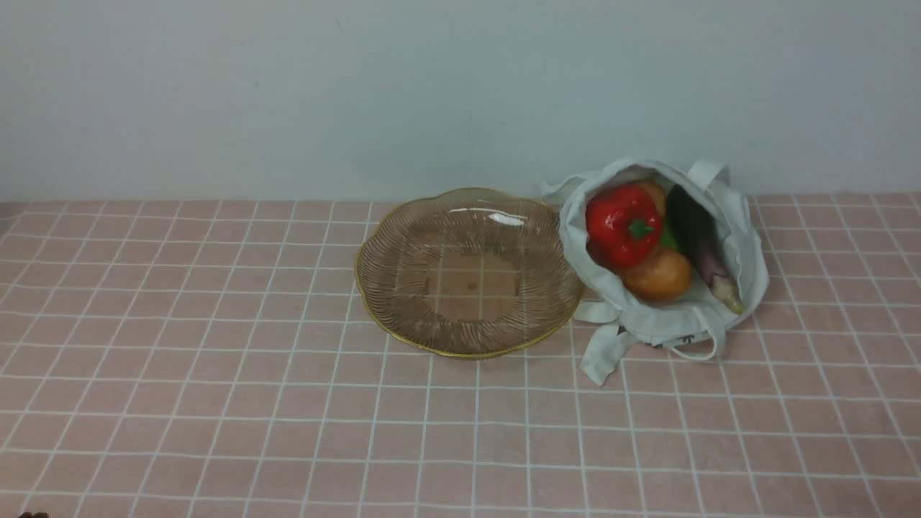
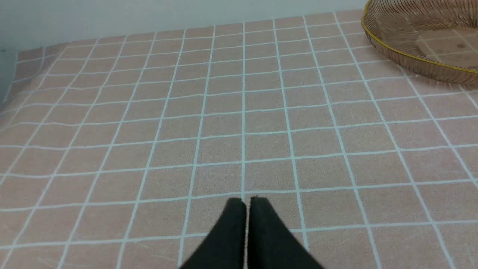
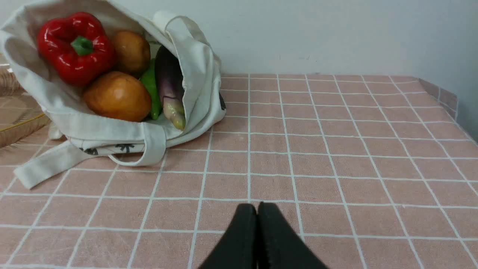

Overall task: Take vegetables from bag on pink coffee tablecloth place on plate.
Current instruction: 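Reach for the red bell pepper in the white bag with the right gripper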

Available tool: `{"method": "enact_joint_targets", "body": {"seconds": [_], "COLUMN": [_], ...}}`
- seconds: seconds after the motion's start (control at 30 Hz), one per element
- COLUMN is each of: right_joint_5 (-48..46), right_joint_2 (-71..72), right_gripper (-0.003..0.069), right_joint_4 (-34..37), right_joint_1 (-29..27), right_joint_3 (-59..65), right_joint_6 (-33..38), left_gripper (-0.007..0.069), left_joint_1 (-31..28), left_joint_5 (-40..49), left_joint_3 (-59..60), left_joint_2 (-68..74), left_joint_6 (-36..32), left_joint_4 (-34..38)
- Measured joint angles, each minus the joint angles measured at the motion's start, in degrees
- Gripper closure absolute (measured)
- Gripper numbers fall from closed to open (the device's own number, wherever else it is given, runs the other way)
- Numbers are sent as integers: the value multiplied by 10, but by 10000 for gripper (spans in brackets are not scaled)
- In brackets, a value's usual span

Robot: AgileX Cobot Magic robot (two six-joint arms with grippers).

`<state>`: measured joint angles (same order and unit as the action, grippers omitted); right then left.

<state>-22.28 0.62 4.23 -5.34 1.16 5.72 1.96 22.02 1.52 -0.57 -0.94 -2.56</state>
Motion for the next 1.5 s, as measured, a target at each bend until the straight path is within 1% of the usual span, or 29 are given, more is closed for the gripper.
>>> {"method": "enact_joint_targets", "body": {"seconds": [1.07, 1.1, 1.13, 1.2, 1.23, 1.27, 1.3, 1.33, 1.4, 1.5], "right_joint_5": [0, 1, 1, 4, 11, 12, 18, 21, 31, 35], "right_joint_2": [0, 0, 0, 0, 0, 0, 0, 0, 0, 0], "right_gripper": [673, 673, 673, 673, 673, 673, 673, 673, 673, 673], "right_joint_4": [2, 19, 31, 123, 187, 208, 276, 311, 358, 381], "right_joint_1": [0, 0, 0, 0, 0, 0, 0, 0, 0, 0], "right_joint_3": [0, 0, 0, 1, 3, 3, 4, 4, 4, 4], "right_joint_6": [-2, -24, -29, -100, -132, -144, -177, -190, -202, -205], "left_gripper": [629, 629, 629, 629, 629, 629, 629, 629, 629, 629], "left_joint_1": [0, 0, 0, 0, 0, 0, 0, 0, 0, 0], "left_joint_5": [0, 0, 0, 0, 0, 0, 0, 0, 0, 0], "left_joint_3": [0, 0, 0, 0, 0, 0, 0, 0, 0, 0], "left_joint_2": [0, 0, 0, 0, 0, 0, 0, 0, 0, 0], "left_joint_6": [0, 0, 0, 0, 0, 0, 0, 0, 0, 0], "left_joint_4": [0, 0, 0, 0, 0, 0, 0, 0, 0, 0]}}
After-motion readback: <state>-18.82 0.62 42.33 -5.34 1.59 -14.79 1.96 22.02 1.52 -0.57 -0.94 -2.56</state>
